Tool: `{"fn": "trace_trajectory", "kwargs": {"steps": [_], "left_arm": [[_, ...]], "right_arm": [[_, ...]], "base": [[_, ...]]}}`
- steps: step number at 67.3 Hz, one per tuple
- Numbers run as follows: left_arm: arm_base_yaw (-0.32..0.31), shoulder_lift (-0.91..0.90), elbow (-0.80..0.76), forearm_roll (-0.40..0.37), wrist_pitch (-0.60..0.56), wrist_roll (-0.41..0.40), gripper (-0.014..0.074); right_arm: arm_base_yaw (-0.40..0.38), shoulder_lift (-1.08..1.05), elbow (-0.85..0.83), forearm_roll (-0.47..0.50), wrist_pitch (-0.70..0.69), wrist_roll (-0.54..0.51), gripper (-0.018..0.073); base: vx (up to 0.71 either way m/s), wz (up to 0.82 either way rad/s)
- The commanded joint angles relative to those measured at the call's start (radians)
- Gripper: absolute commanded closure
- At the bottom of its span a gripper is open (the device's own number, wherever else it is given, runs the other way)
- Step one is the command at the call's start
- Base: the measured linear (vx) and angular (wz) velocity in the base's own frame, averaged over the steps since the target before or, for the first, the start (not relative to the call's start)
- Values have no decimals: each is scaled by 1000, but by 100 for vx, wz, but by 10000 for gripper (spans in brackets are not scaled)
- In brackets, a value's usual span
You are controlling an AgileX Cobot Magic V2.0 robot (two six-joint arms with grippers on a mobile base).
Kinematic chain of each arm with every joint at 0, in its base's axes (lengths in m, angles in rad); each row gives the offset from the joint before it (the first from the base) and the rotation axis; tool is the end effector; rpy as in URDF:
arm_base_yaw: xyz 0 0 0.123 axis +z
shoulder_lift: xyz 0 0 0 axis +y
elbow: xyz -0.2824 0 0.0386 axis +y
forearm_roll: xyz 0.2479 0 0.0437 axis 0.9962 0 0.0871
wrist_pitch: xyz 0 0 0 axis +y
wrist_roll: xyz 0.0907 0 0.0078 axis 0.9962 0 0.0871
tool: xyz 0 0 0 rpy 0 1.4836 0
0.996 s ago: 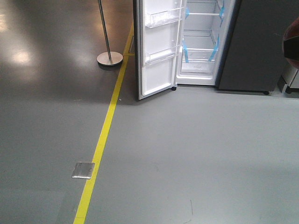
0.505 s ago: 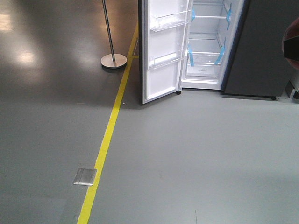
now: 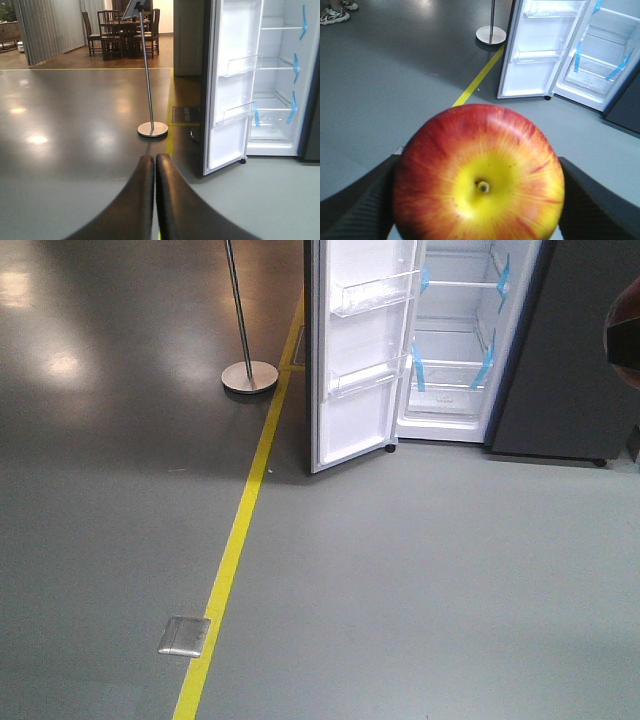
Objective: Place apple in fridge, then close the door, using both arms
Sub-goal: 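Approach the open refrigerator shelves with the apple in the right gripper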
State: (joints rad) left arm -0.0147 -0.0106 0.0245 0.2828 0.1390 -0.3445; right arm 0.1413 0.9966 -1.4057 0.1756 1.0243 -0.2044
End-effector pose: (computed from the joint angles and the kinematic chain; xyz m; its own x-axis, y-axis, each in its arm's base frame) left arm 0.0565 0.0027 0.1933 -0.0585 -0.0633 -0.9963 -0.0277 0.9977 -0.0618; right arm 0.1635 0.0370 0.4749 -0.4598 -0.1775 -0.8701 -0.3210 0.9468 -0.0235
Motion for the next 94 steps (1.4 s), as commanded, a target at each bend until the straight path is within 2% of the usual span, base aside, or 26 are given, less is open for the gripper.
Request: {"fn": "trace_trajectory", "kwargs": {"steps": [1,94], "left_arm": [[-5,-16,-19,-3,-68,-2,603],[-5,-16,-19,-3,-68,-2,603]], "right_arm": [[-3,-10,-22,5,-78,-7,410],[-3,-10,-22,5,-78,-7,410]], "base": [[12,2],[10,0]]}}
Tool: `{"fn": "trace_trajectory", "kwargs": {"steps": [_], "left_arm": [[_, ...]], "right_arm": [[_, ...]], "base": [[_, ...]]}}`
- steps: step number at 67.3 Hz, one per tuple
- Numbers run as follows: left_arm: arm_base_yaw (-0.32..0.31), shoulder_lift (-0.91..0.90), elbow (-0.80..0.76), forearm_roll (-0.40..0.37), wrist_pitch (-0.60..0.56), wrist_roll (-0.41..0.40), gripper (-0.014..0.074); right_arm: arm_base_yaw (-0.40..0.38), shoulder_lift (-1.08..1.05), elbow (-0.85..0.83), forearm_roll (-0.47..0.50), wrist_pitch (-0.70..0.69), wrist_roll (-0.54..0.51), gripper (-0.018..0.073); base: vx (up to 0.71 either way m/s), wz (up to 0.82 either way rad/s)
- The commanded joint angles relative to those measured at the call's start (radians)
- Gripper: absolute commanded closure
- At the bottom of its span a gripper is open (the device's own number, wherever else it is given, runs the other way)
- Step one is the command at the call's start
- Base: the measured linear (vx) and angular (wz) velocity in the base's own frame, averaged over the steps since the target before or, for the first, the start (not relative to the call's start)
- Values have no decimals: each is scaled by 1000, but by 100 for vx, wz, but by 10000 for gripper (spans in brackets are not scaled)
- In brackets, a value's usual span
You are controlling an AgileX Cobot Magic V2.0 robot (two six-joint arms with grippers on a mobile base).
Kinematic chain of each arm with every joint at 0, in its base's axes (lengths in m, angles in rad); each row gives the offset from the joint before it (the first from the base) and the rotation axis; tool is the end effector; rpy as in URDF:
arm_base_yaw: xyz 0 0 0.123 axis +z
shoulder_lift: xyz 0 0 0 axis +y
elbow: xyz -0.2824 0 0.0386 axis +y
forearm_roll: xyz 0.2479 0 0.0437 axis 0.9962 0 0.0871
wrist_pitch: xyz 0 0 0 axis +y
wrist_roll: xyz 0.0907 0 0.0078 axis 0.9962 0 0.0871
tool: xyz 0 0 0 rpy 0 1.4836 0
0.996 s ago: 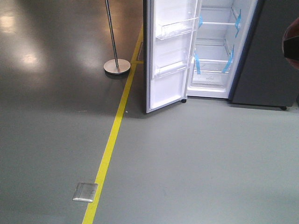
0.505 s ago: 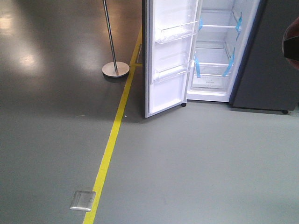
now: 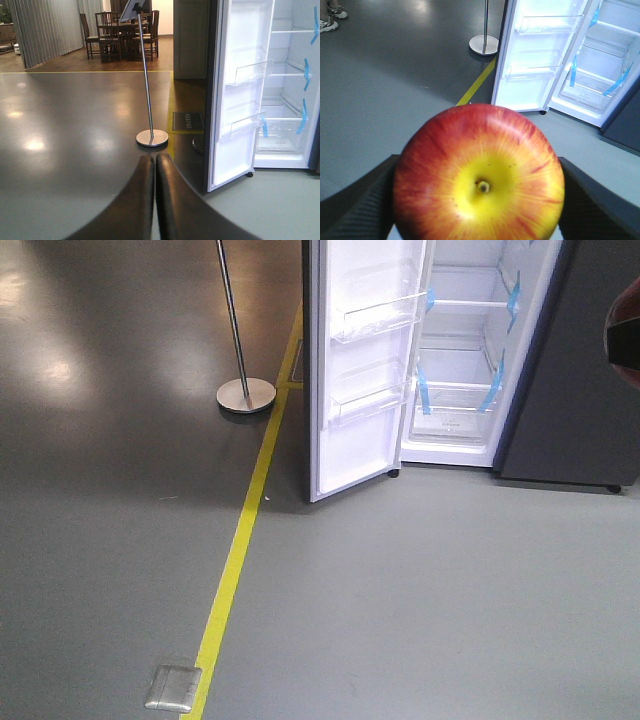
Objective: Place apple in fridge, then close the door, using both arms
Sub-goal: 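Approach the open refrigerator shelves with the apple in the right gripper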
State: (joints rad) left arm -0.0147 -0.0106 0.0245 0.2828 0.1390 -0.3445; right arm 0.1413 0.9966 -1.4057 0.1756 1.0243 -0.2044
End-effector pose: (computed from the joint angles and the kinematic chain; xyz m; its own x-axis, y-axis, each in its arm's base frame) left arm 0.0565 0.0027 0.1933 -0.0585 -0.0633 -0.9963 -0.0277 0.9977 -0.0618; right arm 0.1635 0.0370 0.4749 -0.4598 -0.1775 -0.8701 -0.3210 0.9468 -0.0235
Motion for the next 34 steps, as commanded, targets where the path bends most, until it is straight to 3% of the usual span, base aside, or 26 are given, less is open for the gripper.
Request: {"fn": "trace_trajectory", "kwargs": {"steps": [1,34], "left_arm": [[-5,-16,-19,-3,-68,-2,603],[-5,-16,-19,-3,-68,-2,603]], "right_arm": [[-3,-10,-22,5,-78,-7,410],[-3,-10,-22,5,-78,-7,410]], "base": [[9,2],[9,3]]}}
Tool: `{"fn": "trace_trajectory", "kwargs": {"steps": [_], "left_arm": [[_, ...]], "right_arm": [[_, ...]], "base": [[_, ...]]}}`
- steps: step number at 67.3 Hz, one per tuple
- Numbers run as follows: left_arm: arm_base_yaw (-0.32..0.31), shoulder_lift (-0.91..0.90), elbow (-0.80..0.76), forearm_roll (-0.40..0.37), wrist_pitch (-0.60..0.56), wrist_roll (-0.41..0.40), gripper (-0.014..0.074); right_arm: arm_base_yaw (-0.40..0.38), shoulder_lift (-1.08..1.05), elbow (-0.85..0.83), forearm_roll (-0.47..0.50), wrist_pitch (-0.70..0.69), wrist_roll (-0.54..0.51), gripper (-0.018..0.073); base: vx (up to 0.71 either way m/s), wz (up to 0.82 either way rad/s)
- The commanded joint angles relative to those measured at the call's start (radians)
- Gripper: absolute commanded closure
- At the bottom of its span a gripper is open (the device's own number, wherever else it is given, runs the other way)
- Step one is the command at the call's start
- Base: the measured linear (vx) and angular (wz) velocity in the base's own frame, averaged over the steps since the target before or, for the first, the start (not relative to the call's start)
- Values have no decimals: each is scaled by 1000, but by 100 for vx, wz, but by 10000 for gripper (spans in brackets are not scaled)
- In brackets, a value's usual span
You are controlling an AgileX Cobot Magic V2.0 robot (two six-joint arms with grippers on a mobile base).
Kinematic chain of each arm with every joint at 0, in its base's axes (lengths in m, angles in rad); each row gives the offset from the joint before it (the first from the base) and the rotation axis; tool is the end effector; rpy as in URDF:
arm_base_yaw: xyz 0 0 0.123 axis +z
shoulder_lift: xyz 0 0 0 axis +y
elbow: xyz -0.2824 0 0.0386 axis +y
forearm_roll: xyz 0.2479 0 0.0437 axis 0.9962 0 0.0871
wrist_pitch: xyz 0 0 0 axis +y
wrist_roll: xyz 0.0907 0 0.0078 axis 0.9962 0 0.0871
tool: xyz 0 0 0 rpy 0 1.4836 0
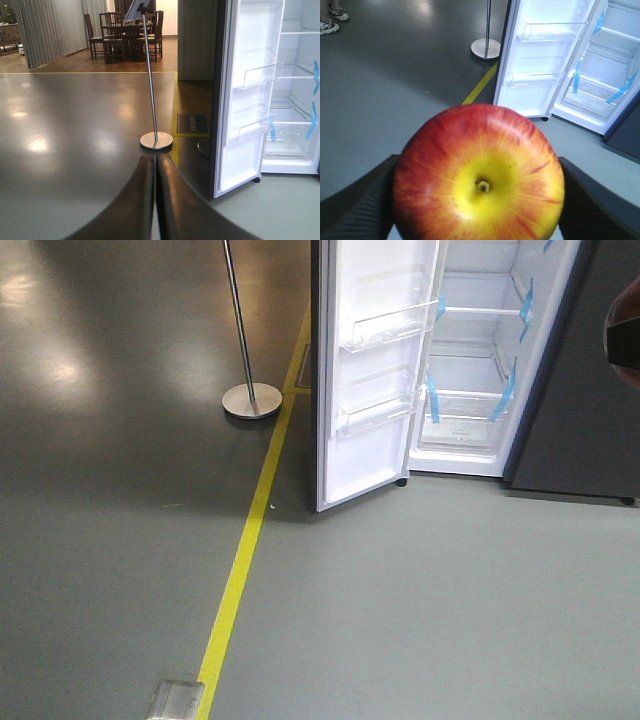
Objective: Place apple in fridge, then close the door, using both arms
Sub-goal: 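Approach the open refrigerator shelves with the apple in the right gripper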
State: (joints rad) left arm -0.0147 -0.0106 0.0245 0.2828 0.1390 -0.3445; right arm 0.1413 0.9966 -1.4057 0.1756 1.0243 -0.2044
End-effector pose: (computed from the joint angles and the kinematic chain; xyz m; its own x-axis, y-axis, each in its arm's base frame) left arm 0.0565 0.0027 0.1933 -0.0585 -0.0633 -0.9963 -0.0277 0.9977 -0.0618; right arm 0.1635 0.0370 0.4749 -0.4598 -0.1775 -0.8701 -0.3210 0.9468 -0.0235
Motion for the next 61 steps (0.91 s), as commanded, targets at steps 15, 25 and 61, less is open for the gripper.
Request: {"fn": "trace_trajectory", "kwargs": {"steps": [15,25,61], "left_arm": [[-5,-16,-19,-3,-68,-2,603],[-5,-16,-19,-3,-68,-2,603],[-5,-16,-19,-3,-68,-2,603]], "right_arm": [[-3,-10,-22,5,-78,-7,410],[-3,-10,-22,5,-78,-7,410],[-3,-10,-22,5,-78,-7,410]], "base": [[10,3],[9,1],[8,0]]}}
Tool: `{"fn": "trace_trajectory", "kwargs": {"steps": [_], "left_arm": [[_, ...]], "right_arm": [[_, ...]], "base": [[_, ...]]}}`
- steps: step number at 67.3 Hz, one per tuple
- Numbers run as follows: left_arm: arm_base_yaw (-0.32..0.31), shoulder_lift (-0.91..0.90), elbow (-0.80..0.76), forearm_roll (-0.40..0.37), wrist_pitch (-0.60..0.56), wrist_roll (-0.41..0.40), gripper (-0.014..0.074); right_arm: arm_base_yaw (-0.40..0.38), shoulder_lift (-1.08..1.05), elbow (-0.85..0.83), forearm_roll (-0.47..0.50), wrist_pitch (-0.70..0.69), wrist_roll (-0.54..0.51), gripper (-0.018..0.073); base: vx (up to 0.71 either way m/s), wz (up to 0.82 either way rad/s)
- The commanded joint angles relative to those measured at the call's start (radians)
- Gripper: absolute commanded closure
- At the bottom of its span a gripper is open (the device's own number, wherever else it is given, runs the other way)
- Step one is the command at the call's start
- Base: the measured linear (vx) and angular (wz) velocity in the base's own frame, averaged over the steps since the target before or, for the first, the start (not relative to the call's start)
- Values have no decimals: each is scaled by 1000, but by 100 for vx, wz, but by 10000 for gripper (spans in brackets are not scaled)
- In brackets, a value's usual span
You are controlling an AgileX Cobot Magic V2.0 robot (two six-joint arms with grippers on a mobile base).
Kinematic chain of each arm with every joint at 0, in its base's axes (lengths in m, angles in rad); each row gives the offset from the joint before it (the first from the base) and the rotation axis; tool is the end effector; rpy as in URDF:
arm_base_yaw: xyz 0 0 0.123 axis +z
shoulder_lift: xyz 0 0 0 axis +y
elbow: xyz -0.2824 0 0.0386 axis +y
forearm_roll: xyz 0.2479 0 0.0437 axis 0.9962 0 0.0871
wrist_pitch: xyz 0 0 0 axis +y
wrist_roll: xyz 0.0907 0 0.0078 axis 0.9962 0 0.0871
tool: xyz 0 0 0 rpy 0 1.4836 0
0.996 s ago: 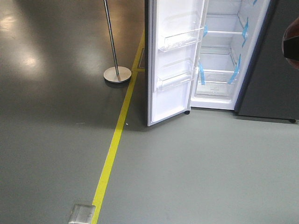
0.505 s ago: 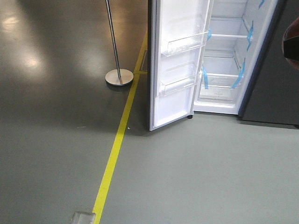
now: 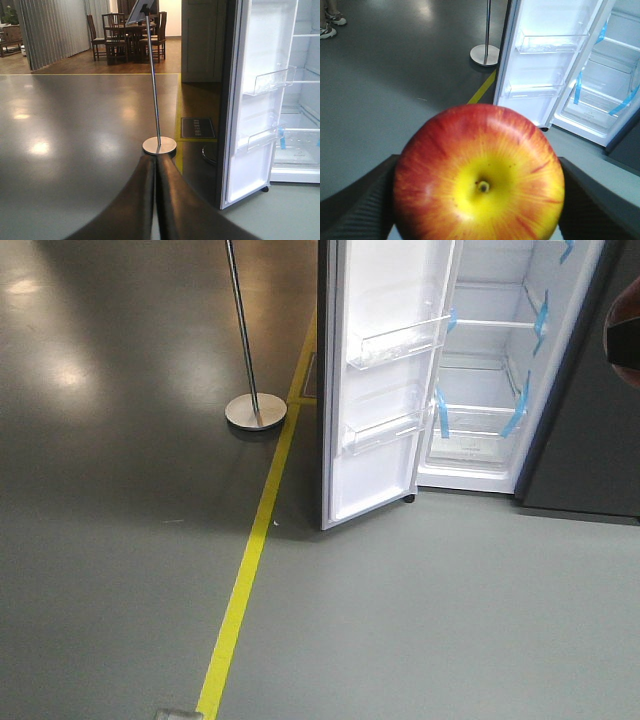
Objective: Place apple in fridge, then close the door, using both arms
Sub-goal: 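Approach the open refrigerator shelves with the apple in the right gripper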
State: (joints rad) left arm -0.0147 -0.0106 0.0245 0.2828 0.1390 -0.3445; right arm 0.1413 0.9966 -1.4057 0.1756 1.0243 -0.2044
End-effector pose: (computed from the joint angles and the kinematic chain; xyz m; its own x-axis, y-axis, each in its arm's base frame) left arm 0.0565 0.0027 0.1933 -0.0585 -0.0633 -0.9963 -0.0277 0.9977 -0.0618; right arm 0.1635 0.0370 0.4749 -0.4598 -0.1775 -0.8701 -0.3210 0.9468 -0.0235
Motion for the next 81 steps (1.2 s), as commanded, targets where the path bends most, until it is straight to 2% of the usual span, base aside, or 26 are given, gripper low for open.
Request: {"fn": "trace_trajectory", "kwargs": {"steps": [1,81], "left_arm": [[-5,-16,-19,-3,-68,-2,603],[-5,-16,-19,-3,-68,-2,603]], "right_arm": [[-3,-10,-22,5,-78,-7,410],[-3,-10,-22,5,-78,-7,410]], "base": [[7,0],[5,-1]]}}
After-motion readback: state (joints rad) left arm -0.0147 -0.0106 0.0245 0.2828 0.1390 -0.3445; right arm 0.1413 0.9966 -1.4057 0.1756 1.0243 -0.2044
